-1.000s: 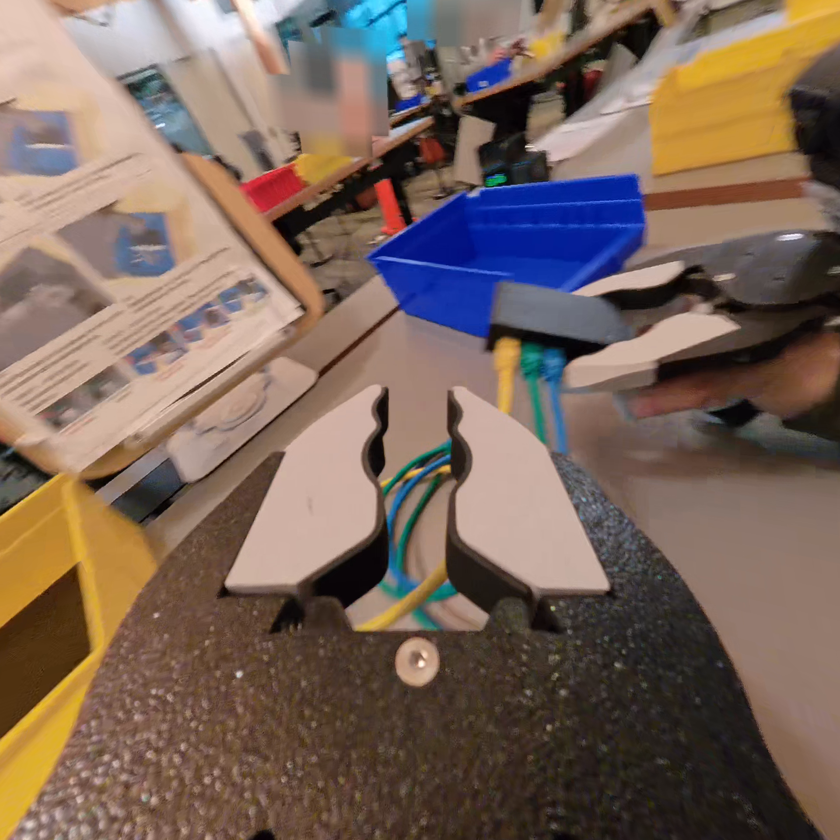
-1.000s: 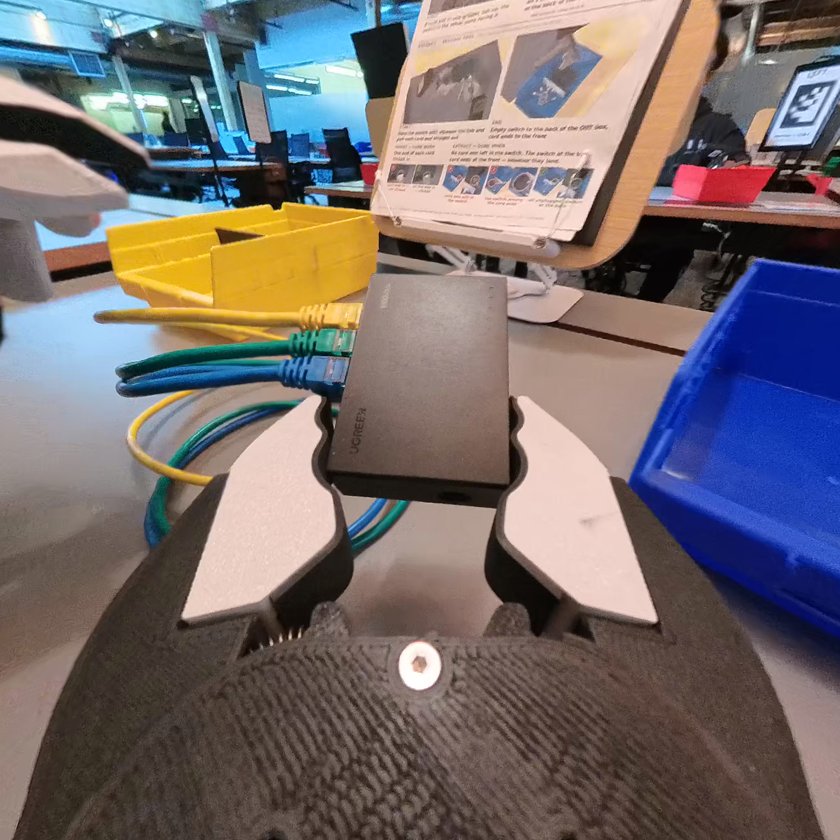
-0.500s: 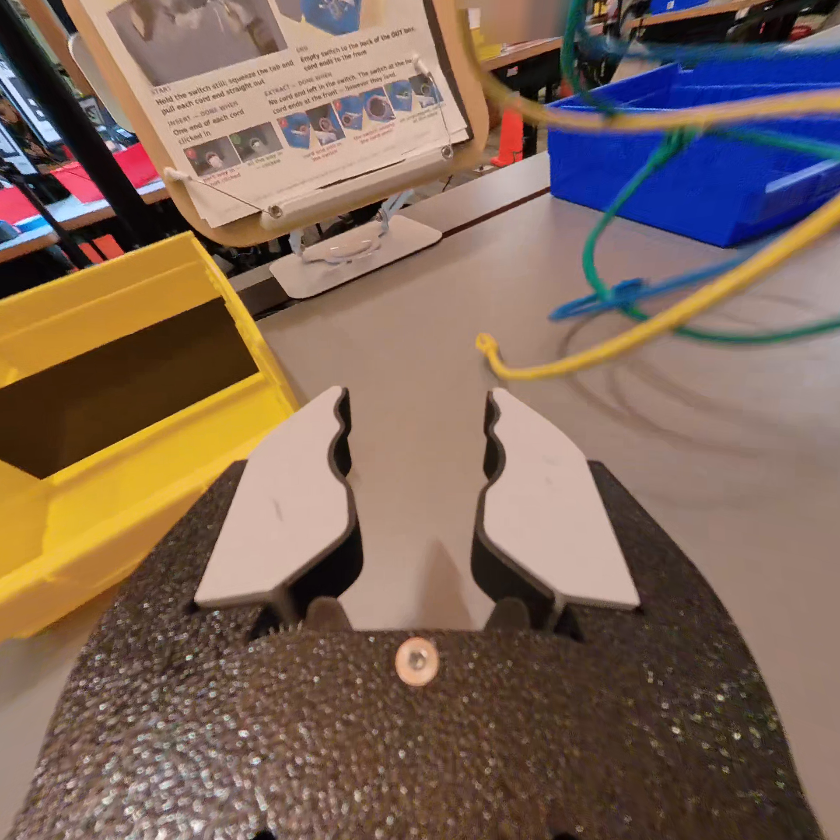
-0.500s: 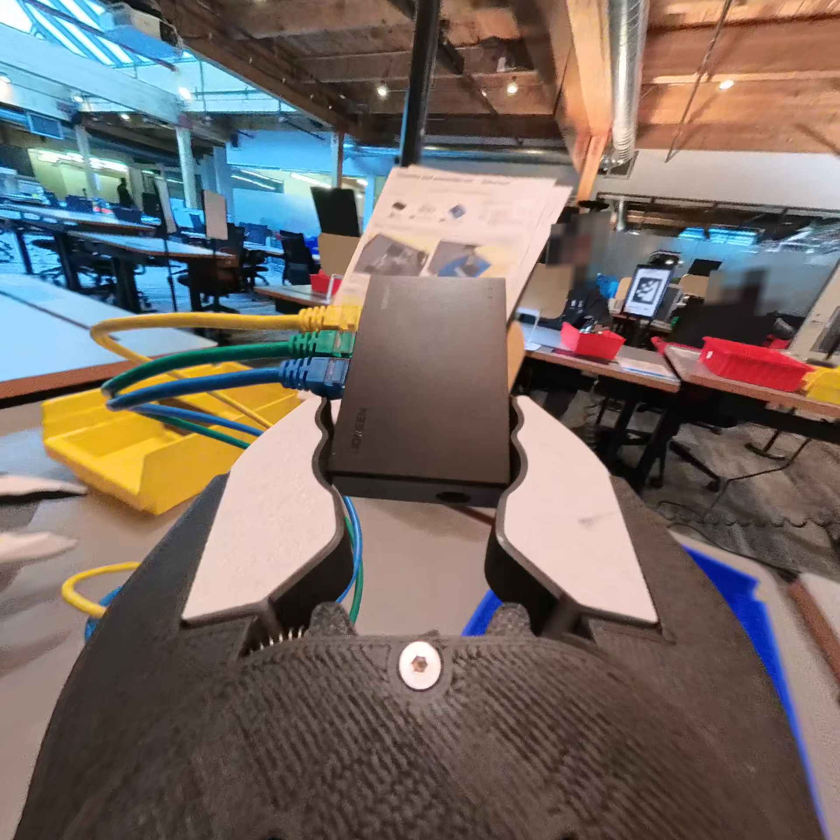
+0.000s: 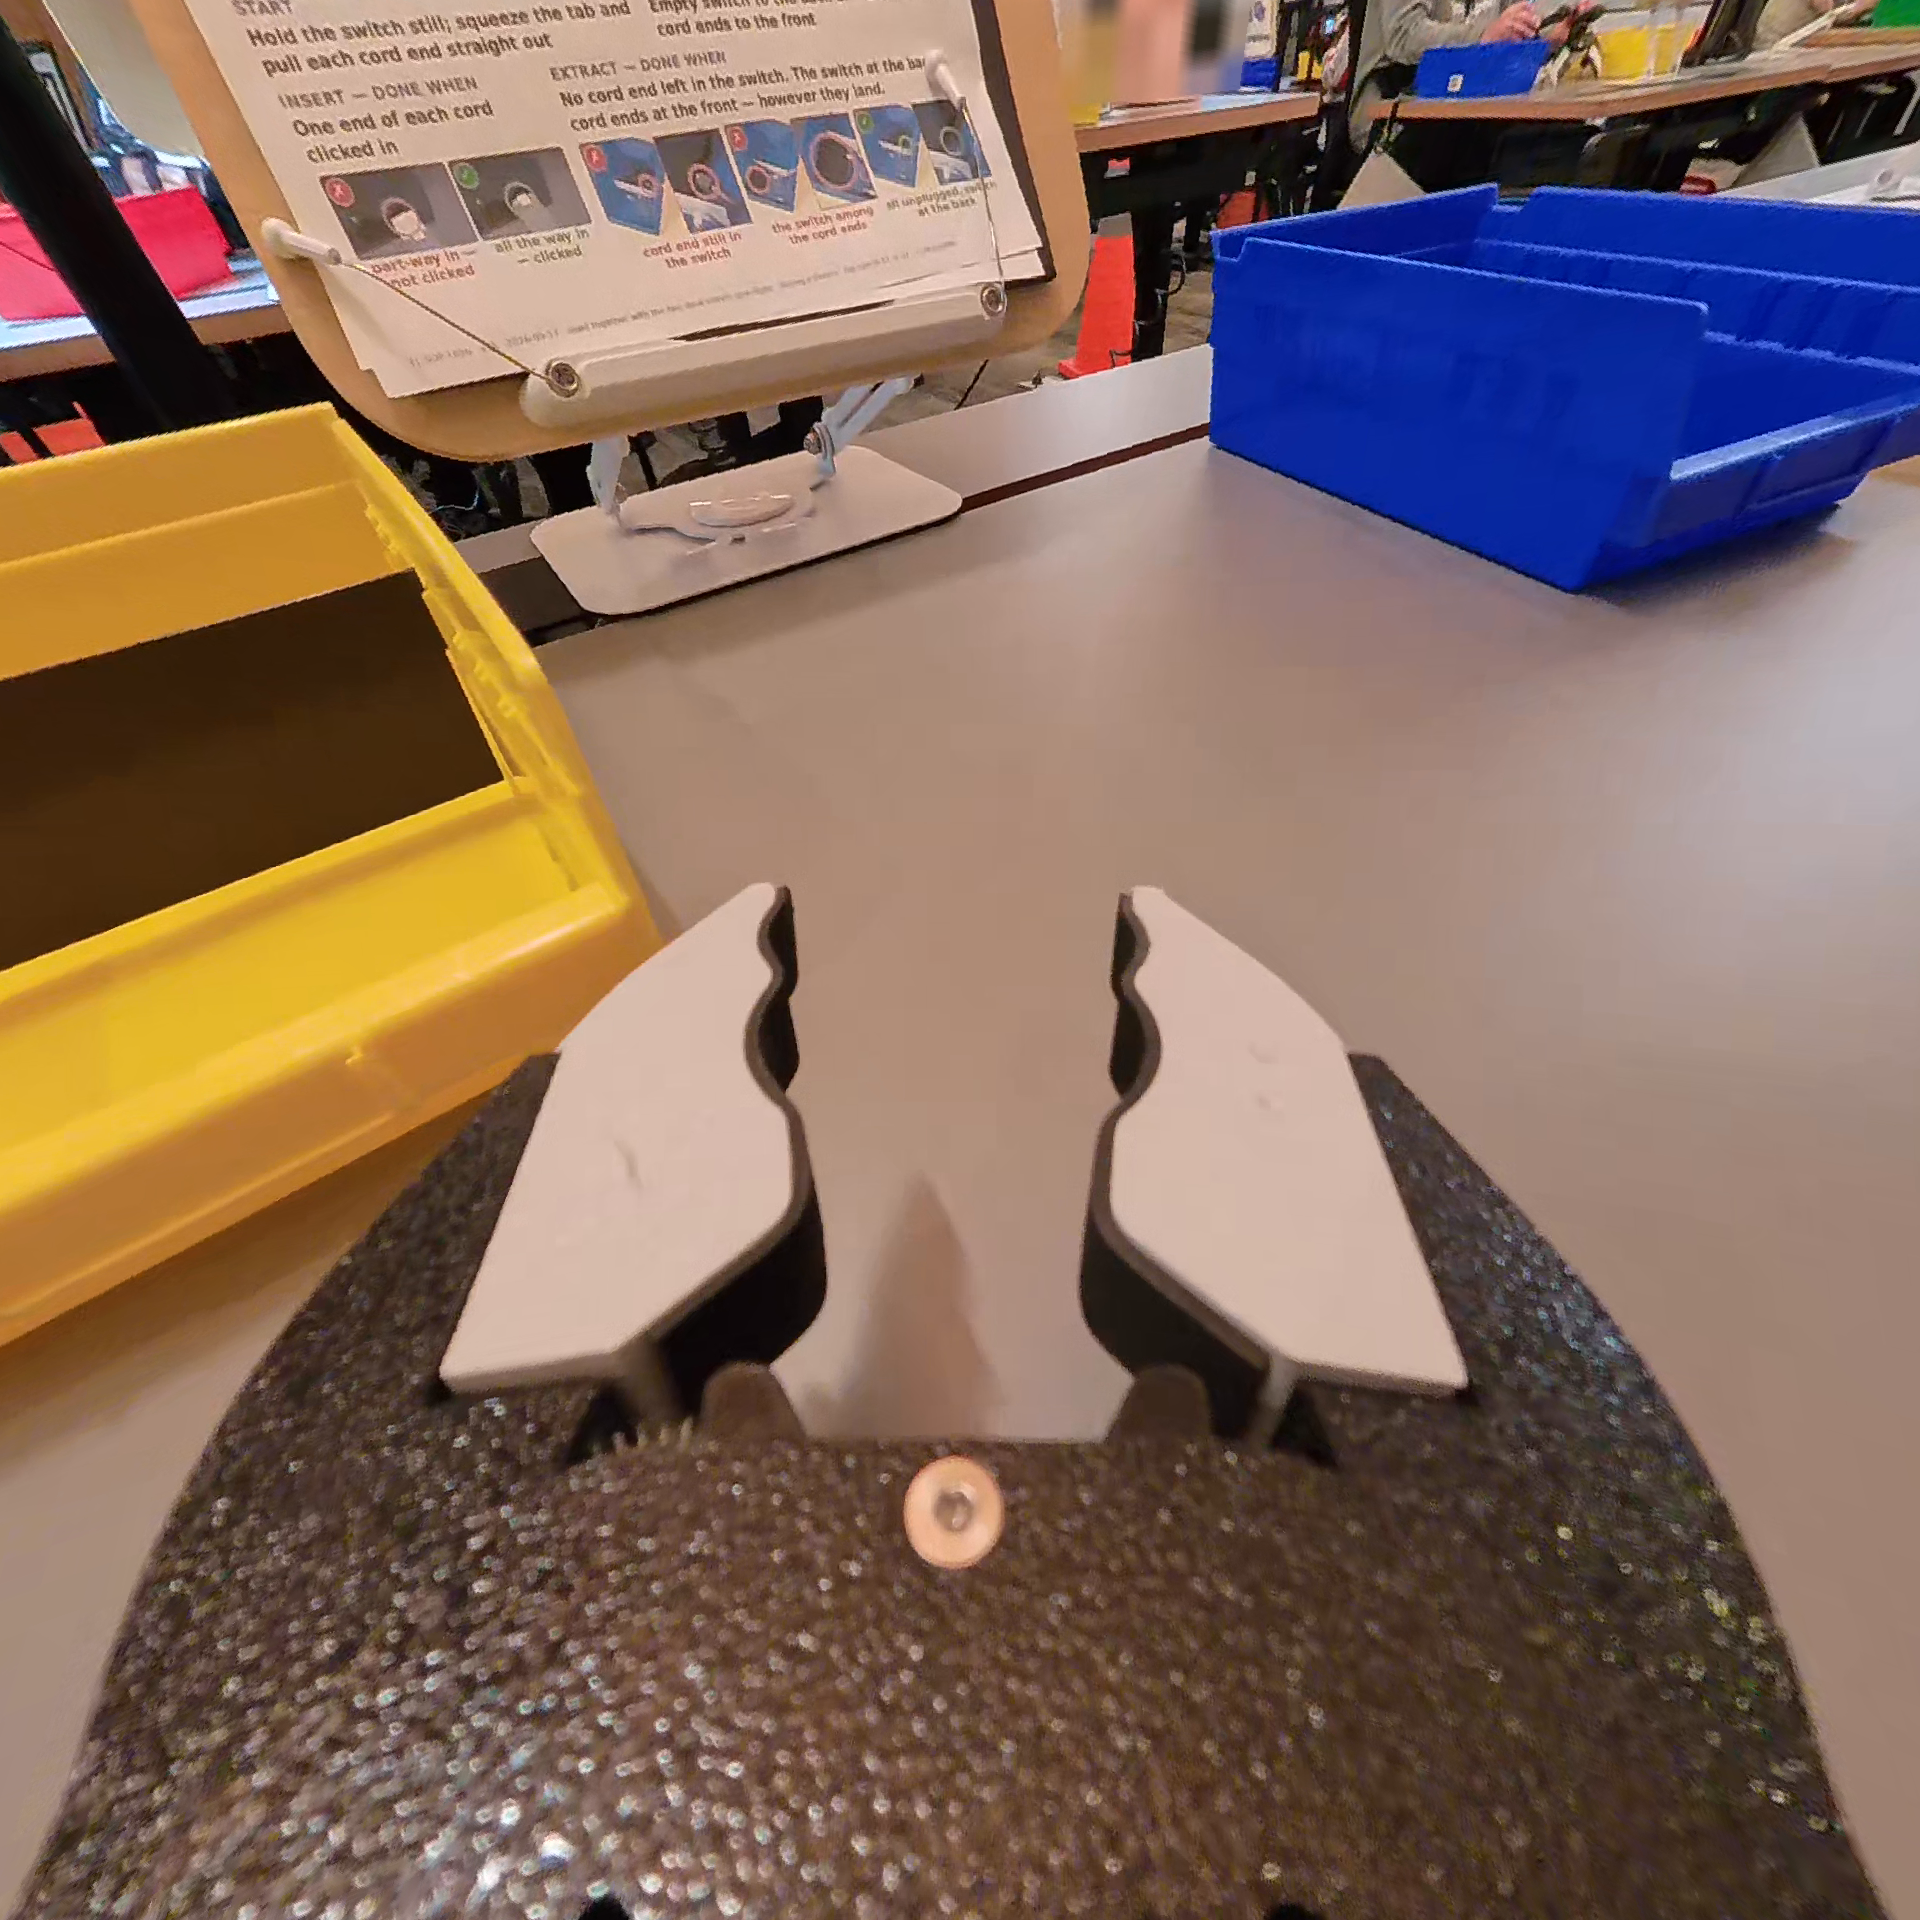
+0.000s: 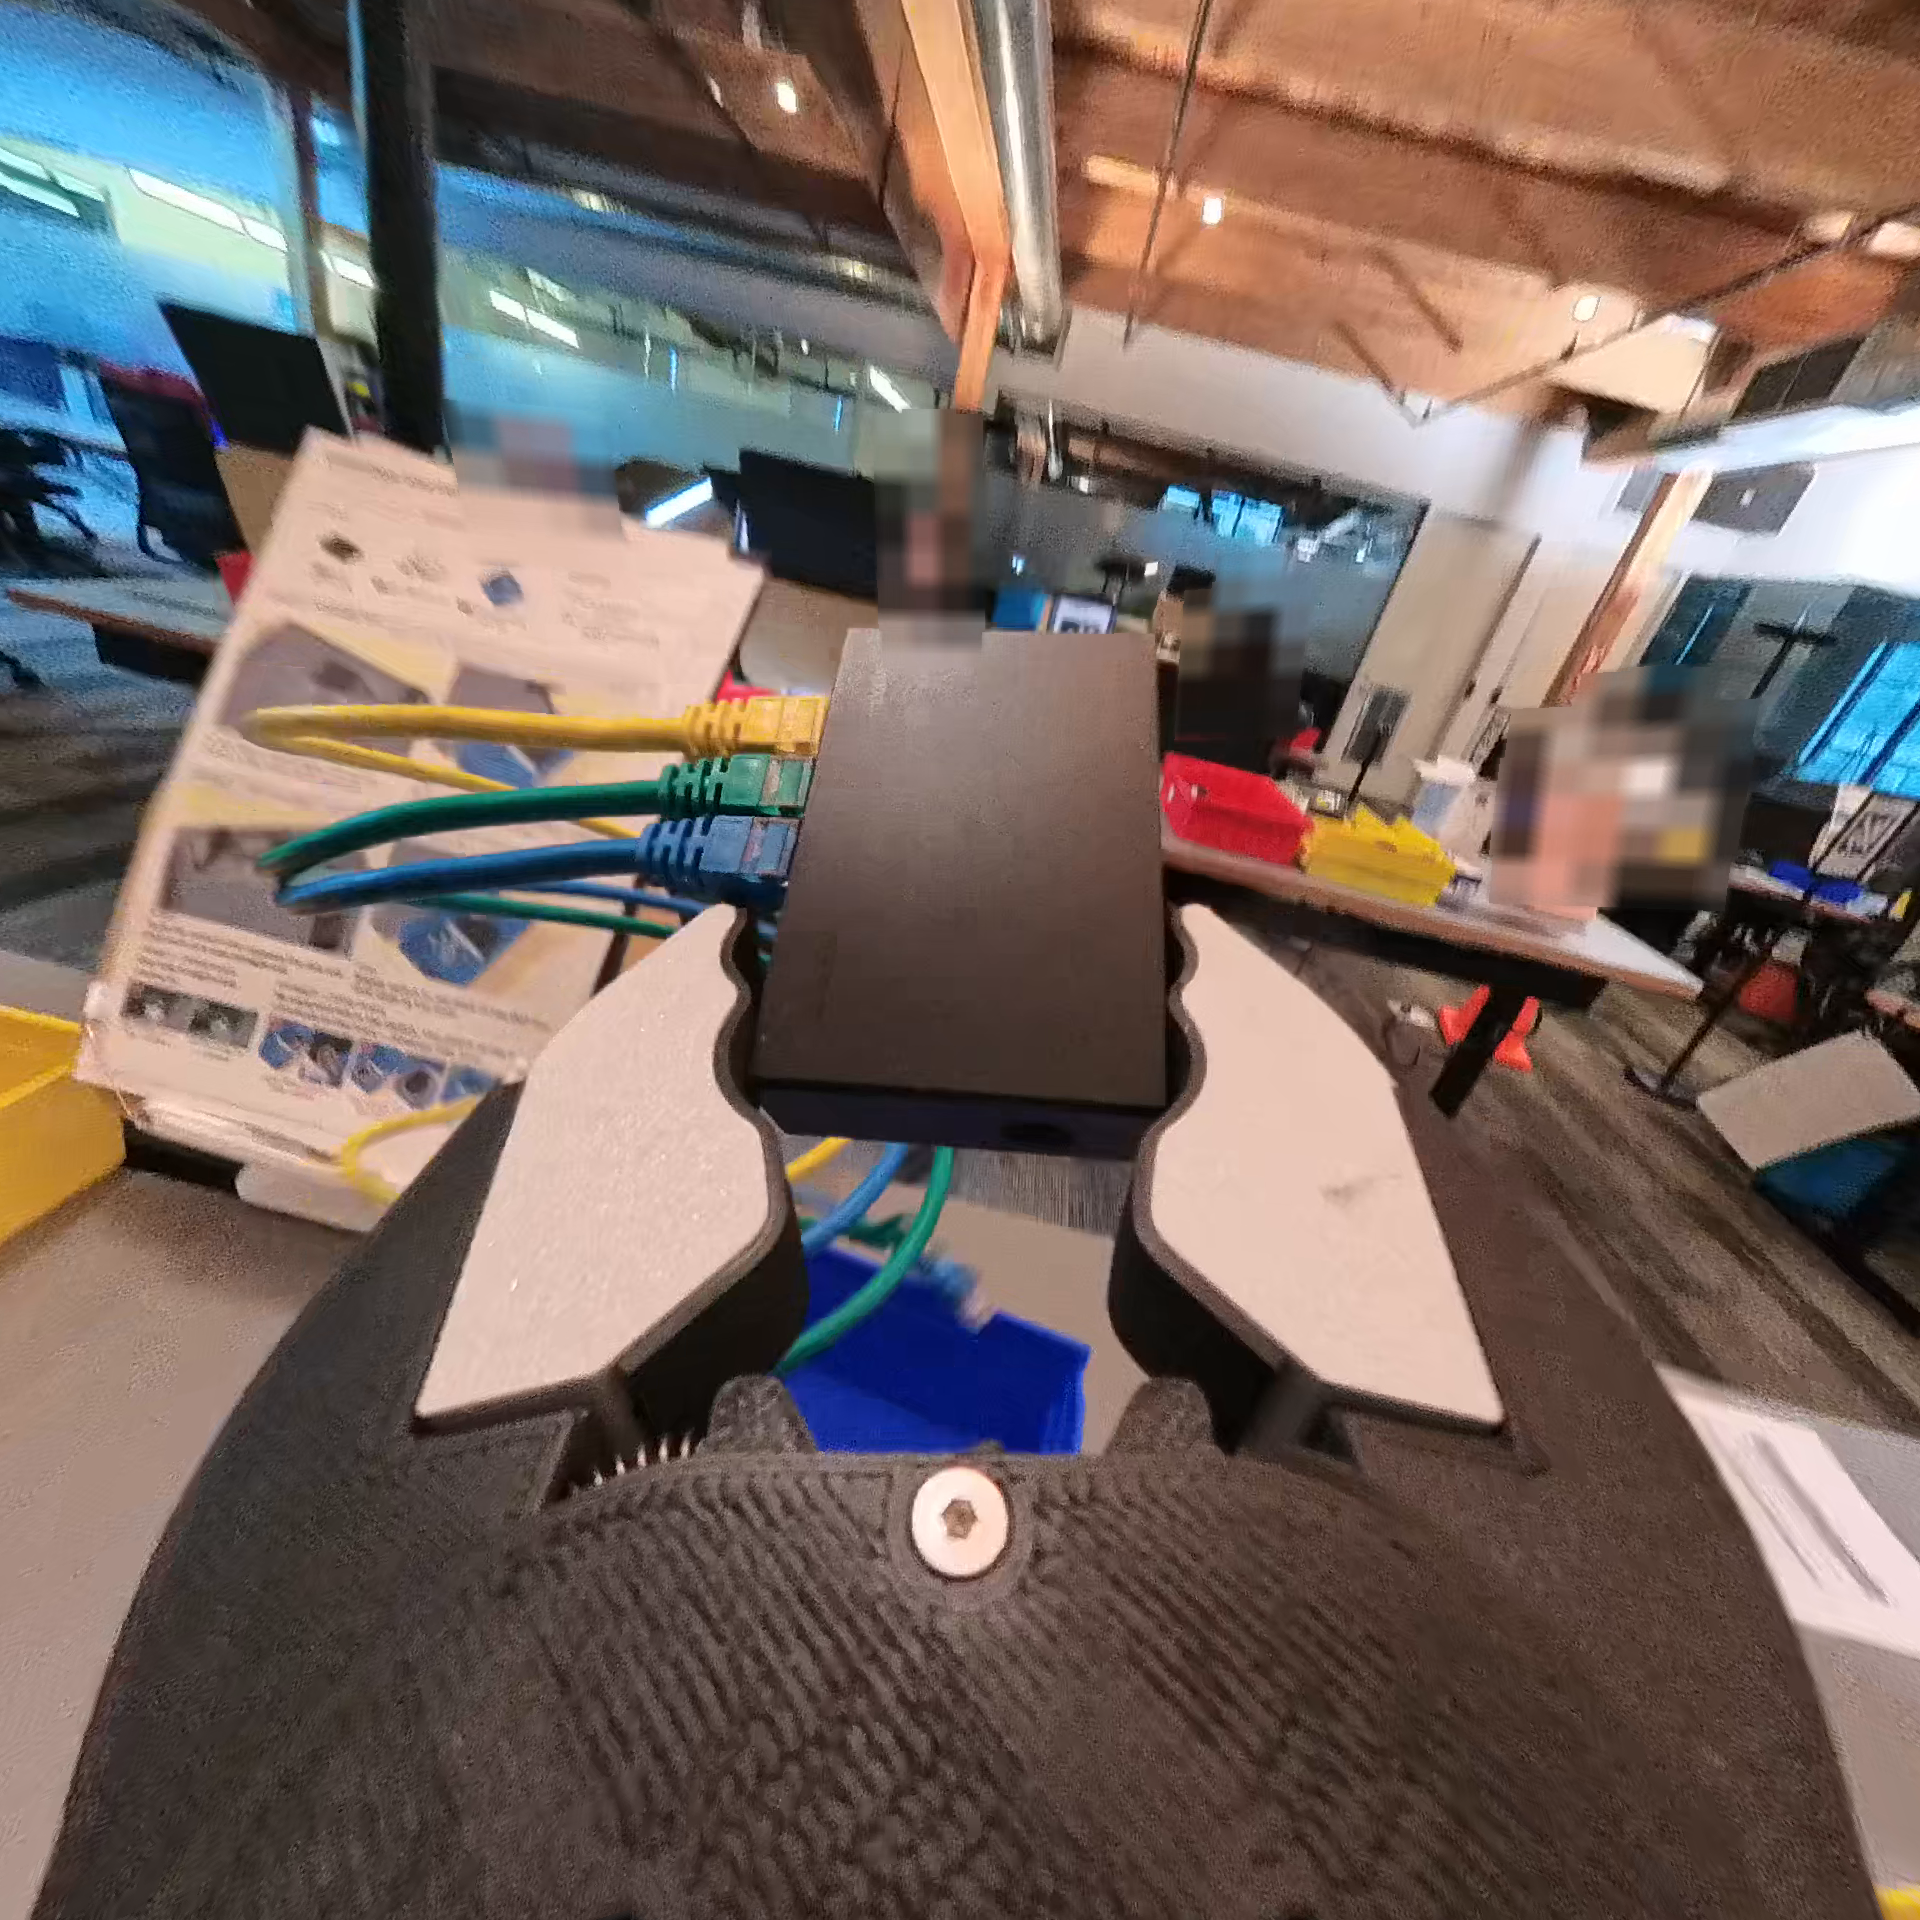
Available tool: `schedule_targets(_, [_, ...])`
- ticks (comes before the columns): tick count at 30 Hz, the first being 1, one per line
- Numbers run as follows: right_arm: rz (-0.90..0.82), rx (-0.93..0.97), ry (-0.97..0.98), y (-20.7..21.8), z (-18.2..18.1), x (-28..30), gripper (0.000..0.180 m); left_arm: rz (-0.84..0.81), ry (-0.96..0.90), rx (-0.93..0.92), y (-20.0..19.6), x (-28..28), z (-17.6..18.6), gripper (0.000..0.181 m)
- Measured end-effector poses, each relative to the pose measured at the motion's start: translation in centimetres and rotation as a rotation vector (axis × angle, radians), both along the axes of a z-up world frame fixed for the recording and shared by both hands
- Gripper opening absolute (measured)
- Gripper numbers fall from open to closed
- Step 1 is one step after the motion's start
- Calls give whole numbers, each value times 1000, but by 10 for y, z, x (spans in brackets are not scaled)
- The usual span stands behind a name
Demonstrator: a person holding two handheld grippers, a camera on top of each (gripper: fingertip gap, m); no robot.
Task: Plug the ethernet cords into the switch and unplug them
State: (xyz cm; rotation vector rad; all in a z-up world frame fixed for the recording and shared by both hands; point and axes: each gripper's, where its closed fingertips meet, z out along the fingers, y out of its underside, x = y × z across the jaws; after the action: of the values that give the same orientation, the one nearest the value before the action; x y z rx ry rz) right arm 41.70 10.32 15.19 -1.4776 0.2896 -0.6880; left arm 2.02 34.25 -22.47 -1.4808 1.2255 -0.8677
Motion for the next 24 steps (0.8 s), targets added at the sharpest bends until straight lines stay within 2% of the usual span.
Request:
schedule_targets(5, [-86, -165, 104, 4, -103, 34, 73, -8, 1, -7, -1, 0, 0, 57])
schedule_targets(9, [-191, -344, 186, -4, -215, 52, 73, -17, 4, -6, -2, 1, -1, 56])
schedule_targets(11, [-225, -383, 233, -11, -259, 56, 74, -24, 5, 7, -4, 1, -1, 56])
schedule_targets(14, [-241, -358, 300, -24, -293, 55, 74, -33, 16, 25, -6, 2, -2, 56])
schedule_targets(17, [-277, -441, 297, -36, -318, 49, 74, -41, 47, 36, -8, 4, -6, 56])
schedule_targets(20, [-308, -480, 240, -46, -329, 45, 74, -44, 73, 67, -11, 6, -9, 55])
schedule_targets(24, [-220, -650, 248, -50, -359, 32, 82, -37, 102, 104, -15, 9, -11, 54])
